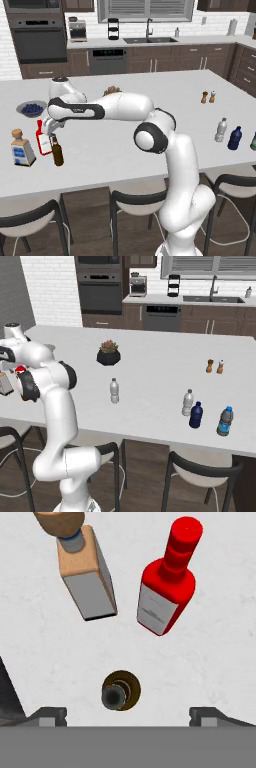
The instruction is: Move the plastic bottles in the middle to the plastics group, and the glass bottles in the middle to the glass group.
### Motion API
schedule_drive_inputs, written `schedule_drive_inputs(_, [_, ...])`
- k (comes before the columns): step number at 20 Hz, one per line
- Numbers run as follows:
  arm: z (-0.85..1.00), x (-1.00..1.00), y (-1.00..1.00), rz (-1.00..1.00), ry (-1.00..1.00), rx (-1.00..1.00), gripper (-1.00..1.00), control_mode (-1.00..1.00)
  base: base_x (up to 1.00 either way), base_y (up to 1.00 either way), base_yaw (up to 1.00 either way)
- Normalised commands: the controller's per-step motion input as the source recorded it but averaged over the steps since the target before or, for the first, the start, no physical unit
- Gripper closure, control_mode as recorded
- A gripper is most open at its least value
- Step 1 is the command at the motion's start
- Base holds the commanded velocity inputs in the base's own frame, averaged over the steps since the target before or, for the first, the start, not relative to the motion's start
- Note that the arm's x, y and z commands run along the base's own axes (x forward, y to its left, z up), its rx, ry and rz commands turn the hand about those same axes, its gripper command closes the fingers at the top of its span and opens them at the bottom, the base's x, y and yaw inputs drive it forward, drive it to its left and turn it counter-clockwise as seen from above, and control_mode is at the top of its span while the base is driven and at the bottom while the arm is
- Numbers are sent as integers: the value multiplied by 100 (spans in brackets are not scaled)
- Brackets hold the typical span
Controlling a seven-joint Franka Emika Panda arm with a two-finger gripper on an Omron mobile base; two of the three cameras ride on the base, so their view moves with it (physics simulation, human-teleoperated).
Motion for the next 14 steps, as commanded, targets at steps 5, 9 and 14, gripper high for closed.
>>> schedule_drive_inputs(5, [56,-40,-83,-17,-1,5,-100,-100,0,0,0])
schedule_drive_inputs(9, [22,-7,-100,-28,0,12,-100,-100,0,0,0])
schedule_drive_inputs(14, [0,3,-100,-33,0,15,-100,-100,0,0,0])
